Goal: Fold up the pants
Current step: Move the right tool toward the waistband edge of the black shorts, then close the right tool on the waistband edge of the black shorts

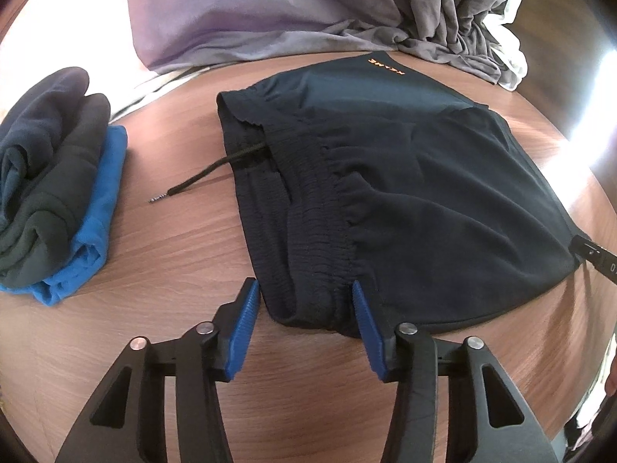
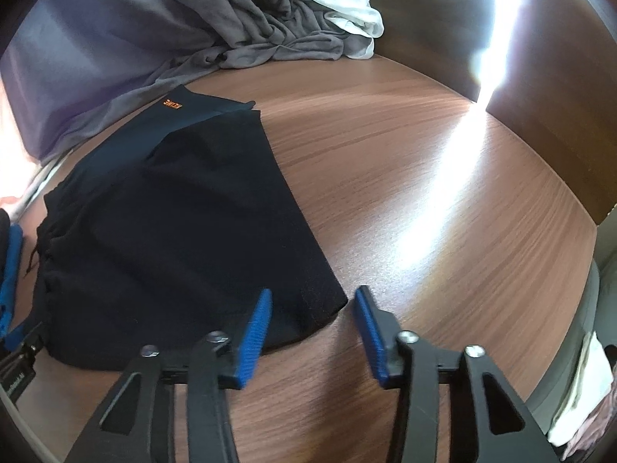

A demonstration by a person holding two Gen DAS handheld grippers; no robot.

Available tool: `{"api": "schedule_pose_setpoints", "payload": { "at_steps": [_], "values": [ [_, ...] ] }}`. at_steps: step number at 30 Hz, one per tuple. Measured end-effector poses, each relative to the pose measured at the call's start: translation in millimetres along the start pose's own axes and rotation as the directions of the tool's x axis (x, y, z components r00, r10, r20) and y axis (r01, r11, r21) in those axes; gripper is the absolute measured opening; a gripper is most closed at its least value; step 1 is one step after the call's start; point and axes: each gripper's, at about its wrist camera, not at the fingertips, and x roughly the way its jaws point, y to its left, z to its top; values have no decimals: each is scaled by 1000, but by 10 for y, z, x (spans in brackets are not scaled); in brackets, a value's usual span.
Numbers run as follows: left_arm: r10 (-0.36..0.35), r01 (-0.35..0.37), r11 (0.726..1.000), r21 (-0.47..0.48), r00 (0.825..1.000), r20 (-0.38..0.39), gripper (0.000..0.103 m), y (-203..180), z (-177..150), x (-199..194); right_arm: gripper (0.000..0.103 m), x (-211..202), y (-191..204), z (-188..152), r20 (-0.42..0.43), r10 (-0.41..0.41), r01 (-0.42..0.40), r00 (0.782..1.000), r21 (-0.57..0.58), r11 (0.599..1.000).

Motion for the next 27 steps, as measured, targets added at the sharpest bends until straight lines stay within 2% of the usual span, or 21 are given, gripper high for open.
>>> {"api": "schedule_pose_setpoints", "payload": {
  "at_steps": [2, 3, 8, 13, 16, 20, 21, 22, 24, 25, 27],
  "values": [
    [7, -7, 1000, 9, 1000, 22, 35, -8, 3, -49, 25, 9, -12, 8, -5, -2, 2, 1000, -4, 1000],
    [7, -8, 1000, 14, 999, 31, 35, -10, 7, -78, 19, 14, -20, 15, -10, 2, -2, 1000, -5, 1000],
    [-5, 3, 999, 34, 999, 54, 33, -19, 24, -192, 9, -52, -52, 31, -5, 39, -39, 999, -6, 999],
    [-20, 17, 999, 48, 998, 65, 33, 31, 58, -443, 7, -311, -50, 78, 32, 70, -69, 997, -11, 998],
    [-11, 8, 999, 53, 999, 43, 33, 66, 38, -503, 7, -496, -63, 92, 56, 77, -76, 995, -12, 997],
    [-24, 23, 999, 37, 999, 45, 33, 100, 3, -603, 7, -649, -42, 49, 60, 81, -80, 995, -16, 997],
    [-25, 23, 999, 36, 998, 56, 30, 107, 5, -649, 7, -670, -37, 48, 64, 85, -84, 994, -16, 996],
    [-22, 19, 999, 36, 997, 70, 13, 115, 16, -706, 7, -711, -27, 50, 70, 97, -96, 993, -13, 995],
    [-26, 24, 999, 23, 997, 77, 12, 132, 47, -779, 7, -803, -12, 83, 92, 123, -122, 988, -7, 992],
    [-33, 31, 999, 19, 996, 87, 7, 136, 62, -816, 7, -839, -11, 101, 101, 130, -130, 986, -7, 992],
    [-43, 41, 999, 15, 994, 101, 7, 131, 91, -869, 7, -959, 14, 193, 142, 157, -157, 977, -12, 988]
  ]
}}
